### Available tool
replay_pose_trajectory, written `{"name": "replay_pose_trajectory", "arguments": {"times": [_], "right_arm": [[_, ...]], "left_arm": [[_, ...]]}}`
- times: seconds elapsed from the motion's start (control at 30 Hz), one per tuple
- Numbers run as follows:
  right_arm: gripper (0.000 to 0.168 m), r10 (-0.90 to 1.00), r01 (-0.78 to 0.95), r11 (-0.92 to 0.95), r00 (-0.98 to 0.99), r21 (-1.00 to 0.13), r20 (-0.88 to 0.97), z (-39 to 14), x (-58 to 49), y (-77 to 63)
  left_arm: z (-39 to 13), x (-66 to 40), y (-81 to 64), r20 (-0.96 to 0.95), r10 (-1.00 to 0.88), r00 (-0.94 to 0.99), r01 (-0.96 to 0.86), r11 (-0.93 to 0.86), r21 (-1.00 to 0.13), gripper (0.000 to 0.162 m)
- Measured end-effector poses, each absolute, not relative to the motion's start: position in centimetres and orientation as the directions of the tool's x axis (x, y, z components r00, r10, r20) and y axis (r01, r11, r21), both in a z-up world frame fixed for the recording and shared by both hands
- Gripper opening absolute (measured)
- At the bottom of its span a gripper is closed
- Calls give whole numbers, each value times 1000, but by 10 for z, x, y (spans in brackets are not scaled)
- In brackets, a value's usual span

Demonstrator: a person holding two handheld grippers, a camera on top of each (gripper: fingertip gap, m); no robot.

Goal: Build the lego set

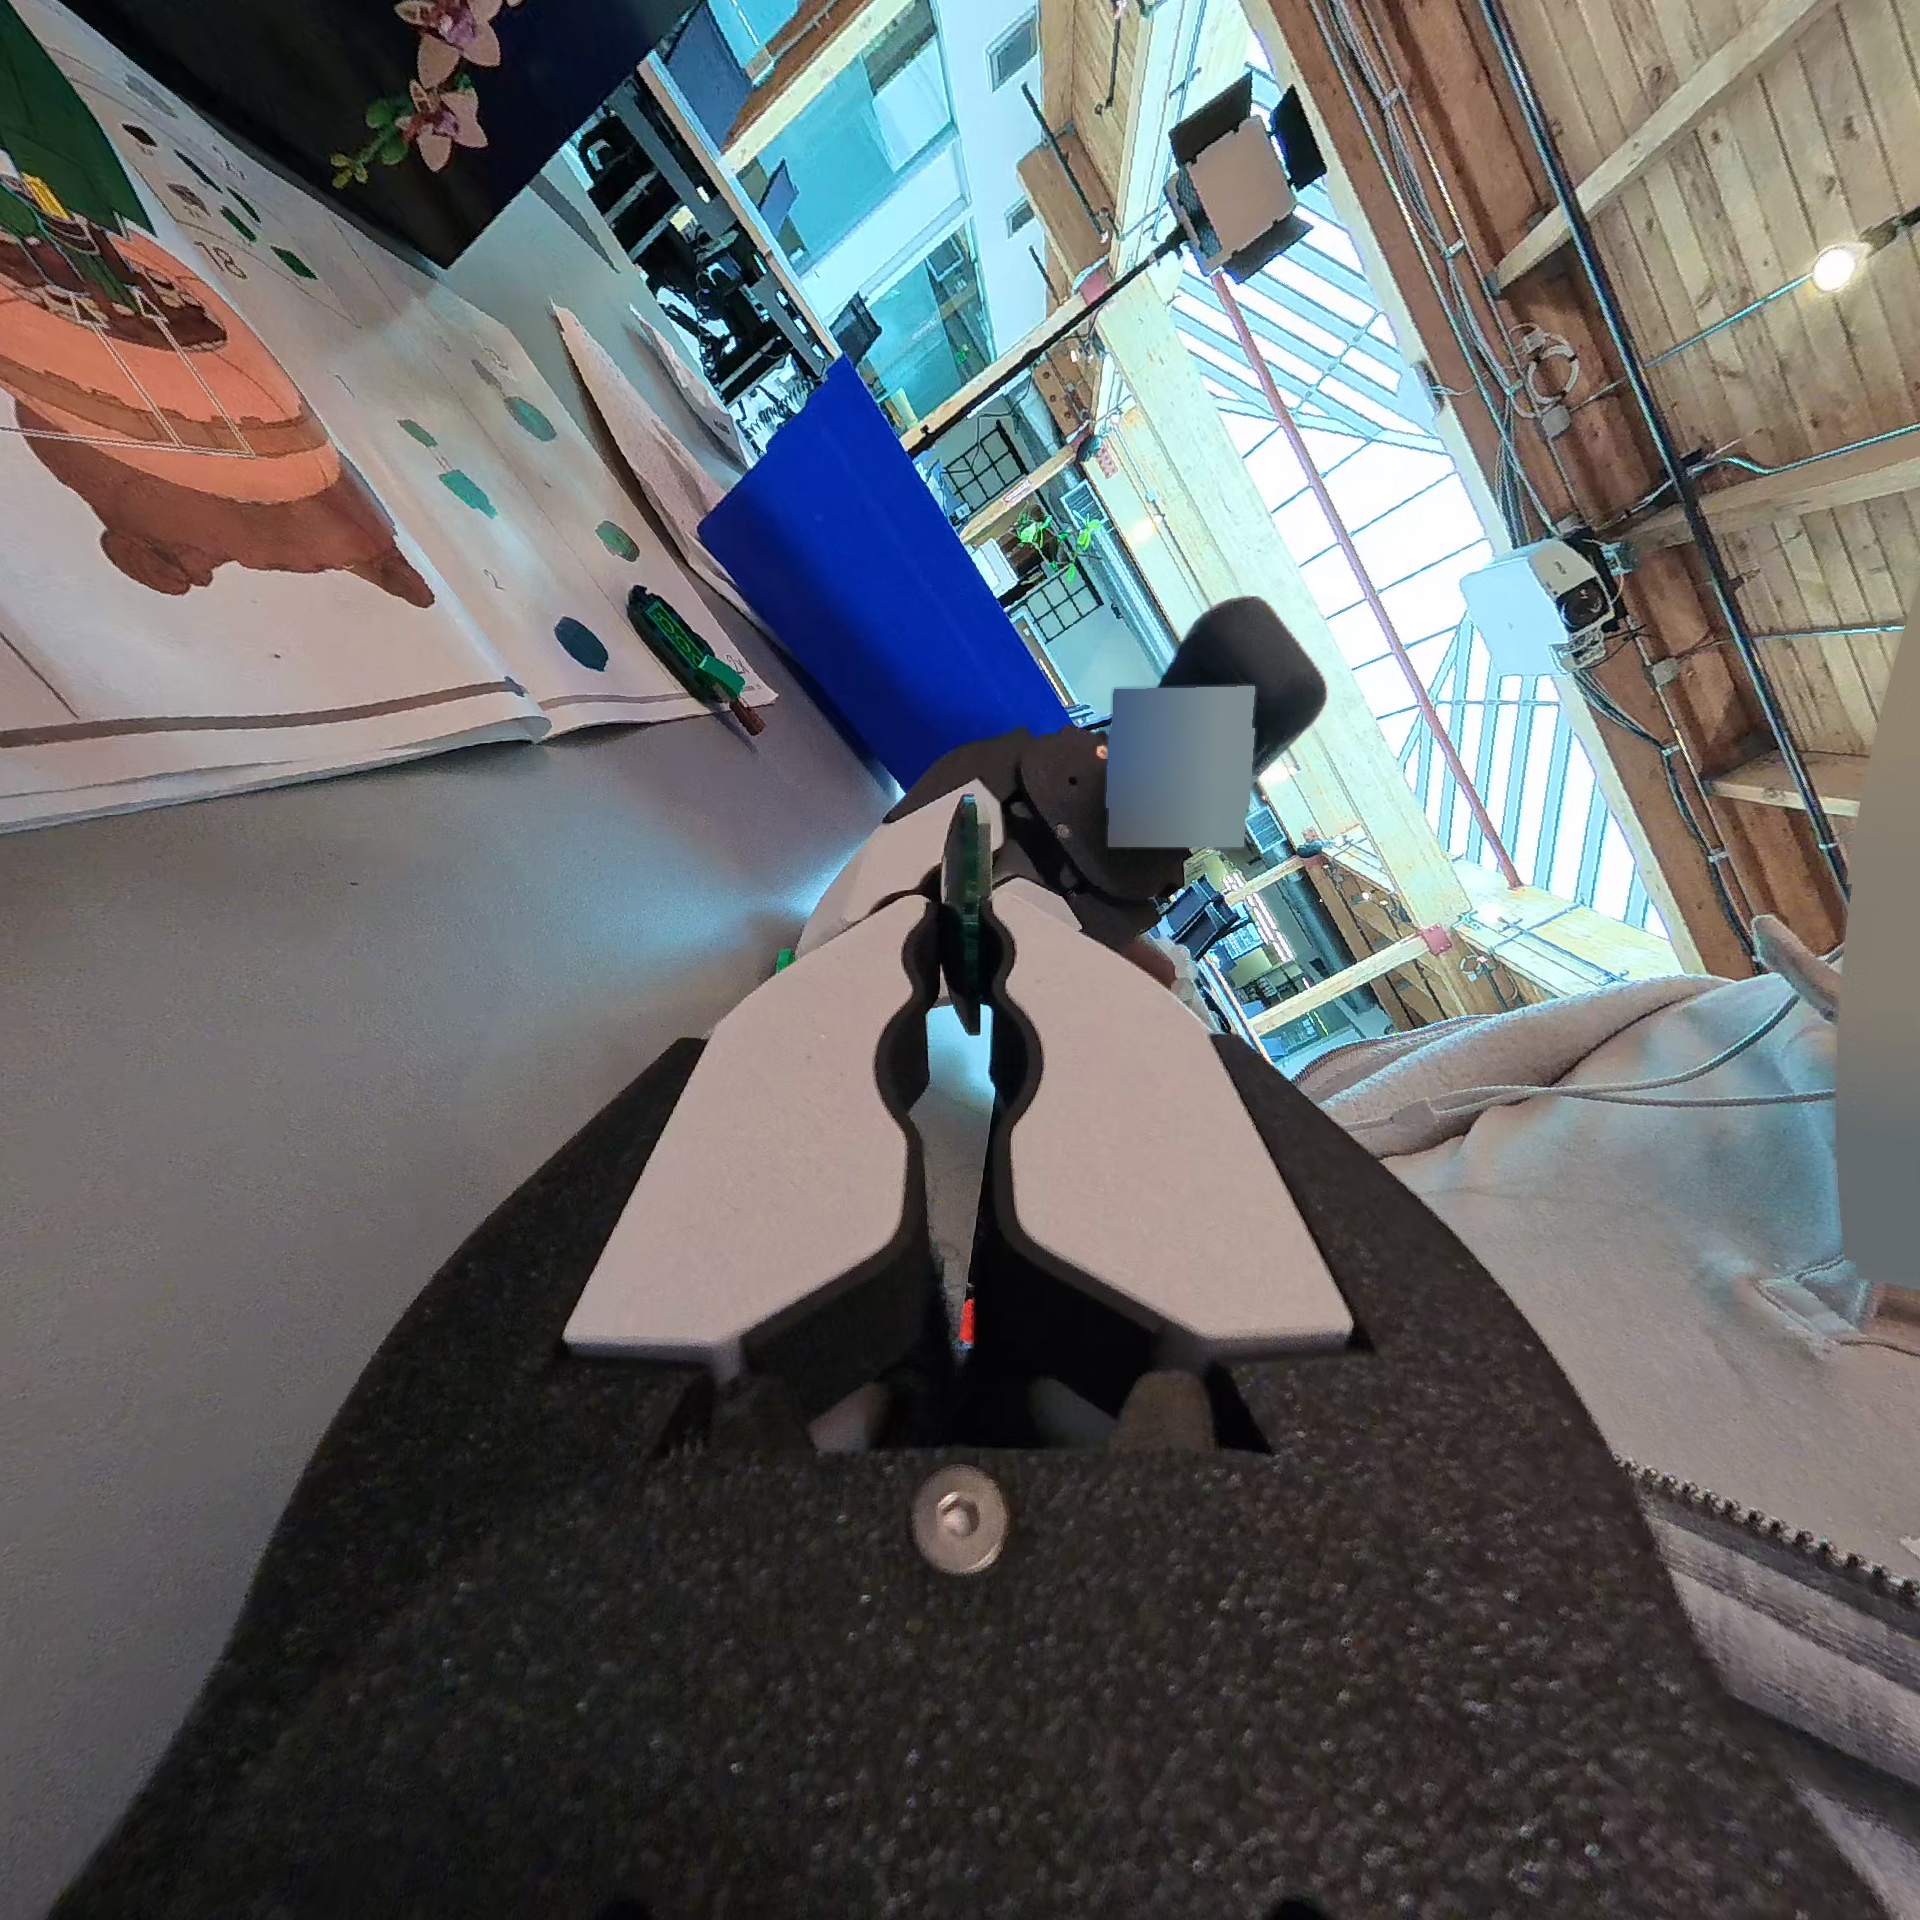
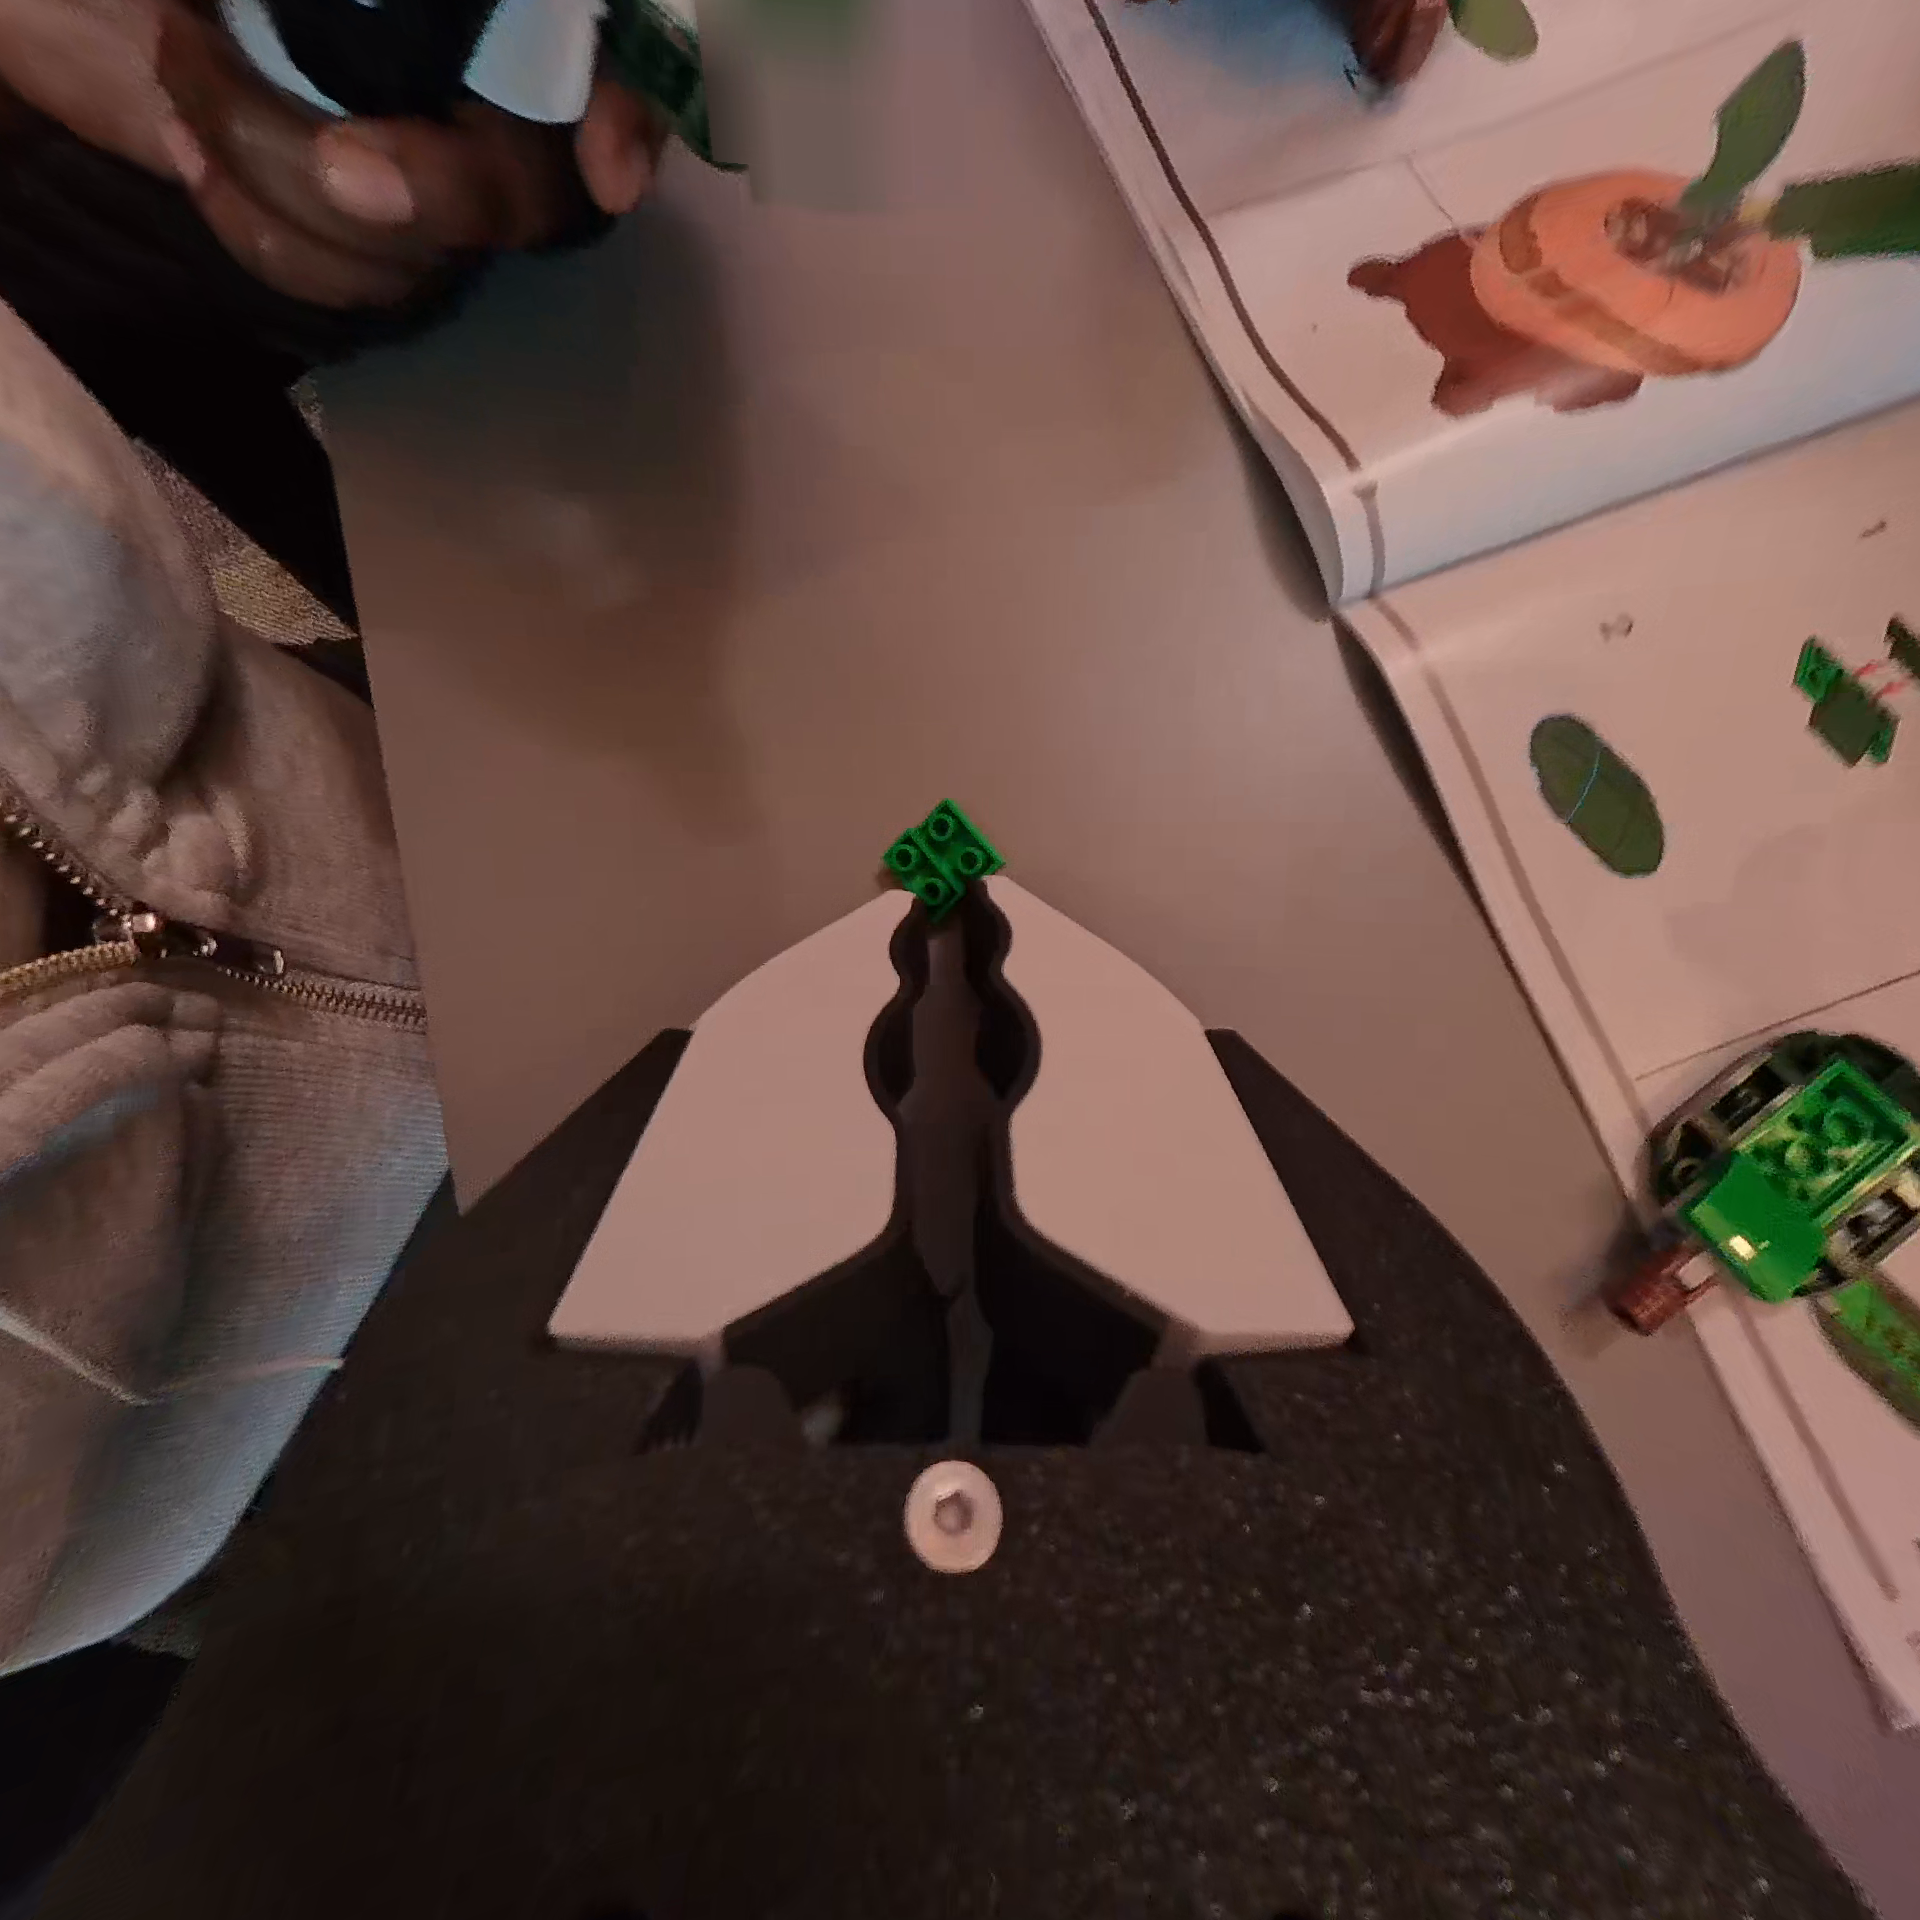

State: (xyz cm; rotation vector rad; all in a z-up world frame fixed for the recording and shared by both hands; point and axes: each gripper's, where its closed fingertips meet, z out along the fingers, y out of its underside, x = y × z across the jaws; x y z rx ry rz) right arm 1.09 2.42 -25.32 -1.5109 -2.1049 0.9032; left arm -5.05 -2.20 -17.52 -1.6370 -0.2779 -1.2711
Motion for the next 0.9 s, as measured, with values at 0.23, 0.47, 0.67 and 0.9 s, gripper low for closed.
{"name": "replay_pose_trajectory", "arguments": {"times": [0.23,0.47,0.67,0.9], "right_arm": [[6,847,480,417,-513,-772,138,-228,7,22],[12,563,340,826,-526,-449,638,-232,-4,48],[21,926,599,365,-311,-713,213,-219,30,63],[10,998,792,-31,-6,-610,-58,-250,60,50]], "left_arm": [[-175,-51,-22,831,-369,416,688,-470,-553,5],[-176,-52,-22,829,-366,422,686,-469,-556,5],[-176,-53,-21,831,-358,426,692,-463,-554,5],[-180,-52,-19,839,-331,432,686,-483,-544,5]]}}
